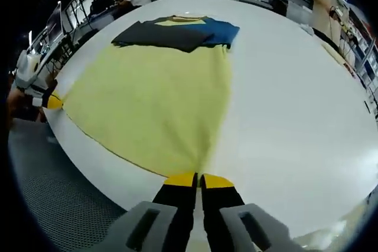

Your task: Fold the garment on the visible template until the final outline fits inside the template.

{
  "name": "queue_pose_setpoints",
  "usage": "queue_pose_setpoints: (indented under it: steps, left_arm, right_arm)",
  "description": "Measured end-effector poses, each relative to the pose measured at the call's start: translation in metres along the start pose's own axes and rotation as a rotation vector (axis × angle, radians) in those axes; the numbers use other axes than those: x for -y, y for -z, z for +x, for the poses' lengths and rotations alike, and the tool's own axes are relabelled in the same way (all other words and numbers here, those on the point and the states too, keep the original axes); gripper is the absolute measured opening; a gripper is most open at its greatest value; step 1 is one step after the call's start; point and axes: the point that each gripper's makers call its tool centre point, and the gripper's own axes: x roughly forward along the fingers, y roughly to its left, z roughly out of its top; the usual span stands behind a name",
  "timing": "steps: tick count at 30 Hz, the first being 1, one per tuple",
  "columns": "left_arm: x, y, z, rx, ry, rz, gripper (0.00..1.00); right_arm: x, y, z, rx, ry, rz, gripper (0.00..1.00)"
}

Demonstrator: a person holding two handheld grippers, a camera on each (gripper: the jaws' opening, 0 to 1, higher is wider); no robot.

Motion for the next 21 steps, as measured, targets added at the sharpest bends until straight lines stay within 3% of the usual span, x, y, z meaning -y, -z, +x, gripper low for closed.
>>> queue_pose_setpoints:
  steps: [5,21]
  left_arm:
    - [0.007,0.011,-0.004,-0.042,0.025,0.037,0.0]
    - [0.016,0.034,-0.01,-0.133,0.038,0.057,0.0]
  right_arm:
    - [-0.002,0.01,-0.003,-0.049,-0.016,0.01,0.0]
    - [-0.011,0.027,-0.013,-0.106,-0.042,0.016,0.0]
